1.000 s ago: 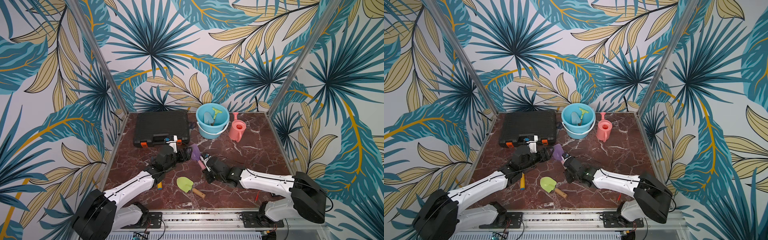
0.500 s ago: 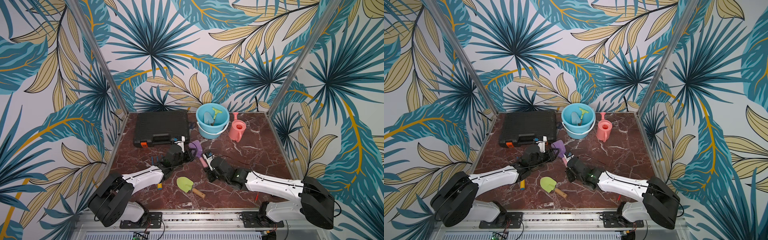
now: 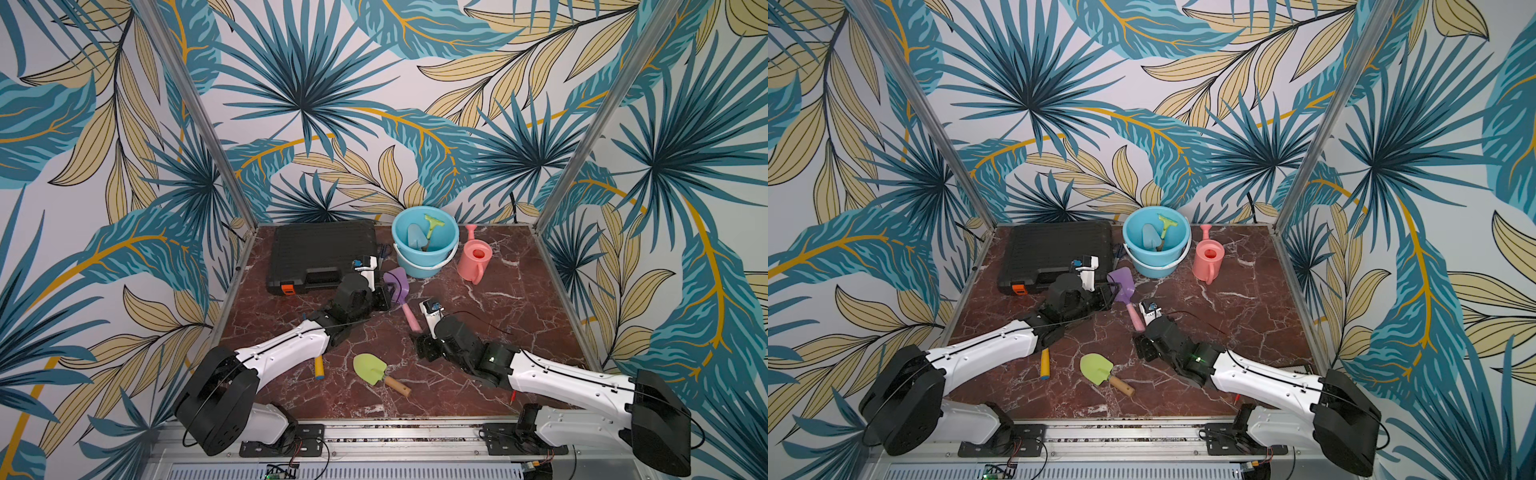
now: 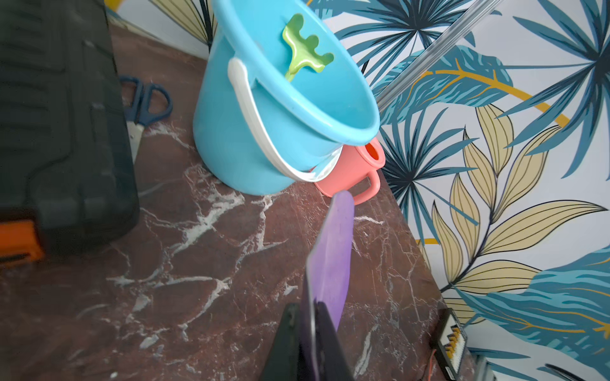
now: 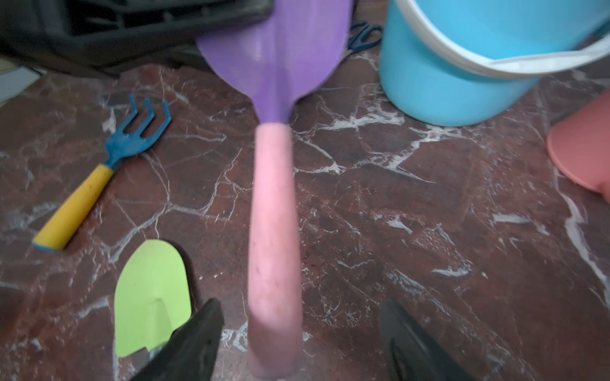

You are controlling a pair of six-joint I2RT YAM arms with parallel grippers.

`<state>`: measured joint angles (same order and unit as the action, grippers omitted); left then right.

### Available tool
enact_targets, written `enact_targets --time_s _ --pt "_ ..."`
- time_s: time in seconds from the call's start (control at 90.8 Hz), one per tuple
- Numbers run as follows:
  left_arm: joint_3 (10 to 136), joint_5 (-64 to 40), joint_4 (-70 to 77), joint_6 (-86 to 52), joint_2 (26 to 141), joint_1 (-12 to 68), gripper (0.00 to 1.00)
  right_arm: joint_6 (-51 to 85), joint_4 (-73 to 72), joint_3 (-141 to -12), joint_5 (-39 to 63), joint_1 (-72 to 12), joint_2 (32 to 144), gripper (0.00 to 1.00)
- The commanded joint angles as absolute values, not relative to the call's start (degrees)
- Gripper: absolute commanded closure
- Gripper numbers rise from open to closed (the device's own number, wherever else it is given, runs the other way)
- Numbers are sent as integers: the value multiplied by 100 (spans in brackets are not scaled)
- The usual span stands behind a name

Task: Organize the gardening tools
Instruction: Pick up the gardening tool from the center of the board, then place the gardening tool in the container.

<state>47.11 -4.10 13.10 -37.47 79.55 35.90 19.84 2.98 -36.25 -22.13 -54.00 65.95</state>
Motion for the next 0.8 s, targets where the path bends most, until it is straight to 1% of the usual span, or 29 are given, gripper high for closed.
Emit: enact_targets --time_s 0.0,0.044,0.077,0.143,0.231,0.353,0.441,0.518,0.683,0.793 --pt "5497 109 788 -2762 7697 3560 100 2160 365 -3409 -3124 -5406 6270 8" --pt "5769 255 731 -2492 7724 3565 100 2228 389 -3351 -3362 -5405 6120 2" --pt "6011 363 741 -2328 7770 3554 100 2262 412 -3312 -3504 -5407 6020 1" --pt "6472 404 780 -2102 7915 3490 100 2333 462 -3251 -3745 -5407 5825 1" --pt "7051 277 927 -2163 8225 3341 100 2428 512 -3177 -4056 -5405 5638 0" --pt "7808 146 1561 -2251 8769 3161 100 2435 536 -3130 -4142 -5405 5462 1" --pt "8392 222 2035 -2000 9412 3136 100 2411 541 -3133 -4123 -5406 5430 1" --pt "9100 211 2127 -1658 9998 3114 100 2410 541 -3146 -4082 -5405 5440 1" --pt "10654 -211 1941 -812 11398 3054 100 2383 519 -3155 -4009 -5406 5476 1" --pt "11117 -561 2191 -182 12104 3041 100 2388 514 -3154 -4013 -5406 5484 0"
